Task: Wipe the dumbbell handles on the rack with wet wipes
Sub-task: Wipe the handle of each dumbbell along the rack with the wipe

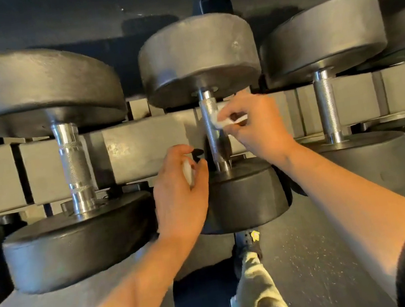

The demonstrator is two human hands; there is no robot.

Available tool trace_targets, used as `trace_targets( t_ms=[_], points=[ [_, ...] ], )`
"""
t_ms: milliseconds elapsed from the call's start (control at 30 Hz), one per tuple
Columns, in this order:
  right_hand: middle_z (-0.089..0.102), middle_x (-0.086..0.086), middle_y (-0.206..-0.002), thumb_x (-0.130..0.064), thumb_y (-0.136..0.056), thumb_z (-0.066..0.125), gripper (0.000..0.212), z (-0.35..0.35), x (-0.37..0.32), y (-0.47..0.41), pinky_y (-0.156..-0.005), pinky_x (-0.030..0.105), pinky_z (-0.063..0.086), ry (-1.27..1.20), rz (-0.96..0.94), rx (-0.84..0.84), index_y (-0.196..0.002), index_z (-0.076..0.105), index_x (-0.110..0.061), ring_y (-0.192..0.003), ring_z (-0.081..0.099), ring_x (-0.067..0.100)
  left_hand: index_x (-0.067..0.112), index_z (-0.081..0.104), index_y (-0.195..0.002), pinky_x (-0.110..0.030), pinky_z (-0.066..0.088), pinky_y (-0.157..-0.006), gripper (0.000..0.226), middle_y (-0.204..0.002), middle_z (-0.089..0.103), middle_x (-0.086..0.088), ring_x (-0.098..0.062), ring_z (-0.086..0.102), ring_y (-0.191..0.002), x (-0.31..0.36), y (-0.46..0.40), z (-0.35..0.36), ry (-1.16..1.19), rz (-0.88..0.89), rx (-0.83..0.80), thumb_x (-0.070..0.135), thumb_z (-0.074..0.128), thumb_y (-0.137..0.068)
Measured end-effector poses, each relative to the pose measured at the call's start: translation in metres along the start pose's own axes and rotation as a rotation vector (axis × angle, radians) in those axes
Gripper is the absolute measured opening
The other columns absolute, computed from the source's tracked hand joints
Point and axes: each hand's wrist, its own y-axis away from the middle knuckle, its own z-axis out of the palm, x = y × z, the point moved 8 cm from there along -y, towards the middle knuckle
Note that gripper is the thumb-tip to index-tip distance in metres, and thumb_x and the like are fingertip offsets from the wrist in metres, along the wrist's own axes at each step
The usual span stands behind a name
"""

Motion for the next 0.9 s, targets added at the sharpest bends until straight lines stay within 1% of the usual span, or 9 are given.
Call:
trace_targets(
  t_ms=[100, 200, 267, 333, 433, 533, 600, 767, 900],
  points=[
    [0.065, -0.001, -0.088, 0.001, -0.074, 0.072, 0.018, 0.006, 0.002, 0.012, -0.079, 0.031, 0.053, 0.035, -0.073, -0.184, -0.087, 0.073, -0.012, -0.083, 0.061, 0.014, 0.021, 0.053, -0.107, -0.002, 0.036, -0.071, 0.018, -0.081, 0.059, 0.008, -0.001, 0.056, -0.081, 0.013, 0.003, -0.001, 0.028, -0.028, 0.129, 0.018, 0.060, -0.090],
    [0.066, 0.000, -0.083, -0.001, -0.071, 0.075, 0.013, 0.010, 0.005, 0.020, -0.077, 0.031, 0.053, -0.070, -0.052, -0.344, -0.081, 0.073, -0.009, -0.079, 0.062, 0.016, 0.018, 0.054, -0.104, -0.006, 0.037, -0.073, 0.016, -0.081, 0.056, 0.007, -0.003, 0.054, -0.077, 0.031, 0.004, 0.003, 0.011, -0.004, 0.213, 0.015, 0.059, -0.090],
    [0.067, 0.004, -0.083, 0.000, -0.071, 0.075, 0.009, 0.015, 0.004, 0.021, -0.074, 0.031, 0.052, -0.111, -0.058, -0.413, -0.077, 0.074, -0.007, -0.073, 0.062, 0.016, 0.015, 0.054, -0.105, -0.014, 0.041, -0.071, 0.016, -0.079, 0.054, 0.007, -0.007, 0.052, -0.072, 0.040, 0.004, 0.009, -0.007, -0.011, 0.247, 0.016, 0.059, -0.090],
    [0.065, 0.002, -0.083, 0.000, -0.072, 0.074, 0.009, 0.018, 0.006, 0.020, -0.070, 0.027, 0.049, -0.126, -0.050, -0.445, -0.077, 0.074, -0.007, -0.066, 0.057, 0.009, 0.017, 0.054, -0.105, -0.024, 0.042, -0.066, 0.017, -0.077, 0.052, 0.006, -0.009, 0.049, -0.069, 0.045, 0.004, 0.015, -0.086, -0.023, 0.274, 0.020, 0.059, -0.089],
    [0.061, -0.003, -0.083, -0.004, -0.072, 0.073, 0.014, 0.005, 0.019, 0.012, -0.067, 0.017, 0.042, -0.098, -0.015, -0.348, -0.083, 0.072, -0.013, -0.067, 0.052, 0.005, 0.018, 0.054, -0.103, -0.014, 0.033, -0.059, 0.019, -0.079, 0.052, 0.006, -0.010, 0.047, -0.068, 0.045, 0.004, 0.015, -0.232, -0.065, 0.318, 0.024, 0.061, -0.086],
    [0.061, -0.002, -0.088, -0.010, -0.075, 0.071, 0.017, -0.011, 0.035, 0.000, -0.067, 0.017, 0.038, -0.062, 0.012, -0.210, -0.092, 0.069, -0.014, -0.075, 0.052, 0.008, 0.017, 0.053, -0.102, -0.014, 0.029, -0.055, 0.021, -0.077, 0.051, 0.005, -0.011, 0.047, -0.065, 0.049, 0.003, 0.016, -0.293, -0.046, 0.310, 0.029, 0.057, -0.085],
    [0.062, 0.000, -0.095, -0.009, -0.077, 0.070, 0.023, -0.012, 0.044, -0.007, -0.071, 0.019, 0.039, -0.054, 0.035, -0.177, -0.099, 0.067, -0.014, -0.081, 0.053, 0.011, 0.016, 0.053, -0.102, -0.019, 0.030, -0.054, 0.025, -0.075, 0.051, 0.004, -0.011, 0.045, -0.061, 0.053, 0.002, 0.020, -0.325, 0.000, 0.284, 0.033, 0.052, -0.083],
    [0.063, 0.004, -0.101, -0.003, -0.080, 0.066, 0.027, -0.005, 0.040, -0.025, -0.079, 0.024, 0.046, -0.120, -0.012, -0.101, -0.105, 0.067, -0.014, -0.089, 0.057, 0.016, 0.016, 0.055, -0.100, -0.018, 0.030, -0.057, 0.025, -0.069, 0.041, 0.015, -0.004, 0.043, -0.058, 0.052, 0.002, 0.020, -0.325, -0.004, 0.293, 0.032, 0.047, -0.083],
    [0.066, 0.002, -0.099, 0.000, -0.080, 0.064, 0.024, -0.004, 0.026, -0.028, -0.076, 0.013, 0.048, -0.316, -0.106, -0.013, -0.100, 0.069, -0.011, -0.089, 0.059, 0.011, 0.016, 0.055, -0.099, -0.018, 0.034, -0.059, 0.036, -0.067, 0.042, 0.016, -0.005, 0.045, -0.060, 0.051, 0.001, 0.021, -0.322, -0.009, 0.274, 0.041, 0.039, -0.079]
  ],
)
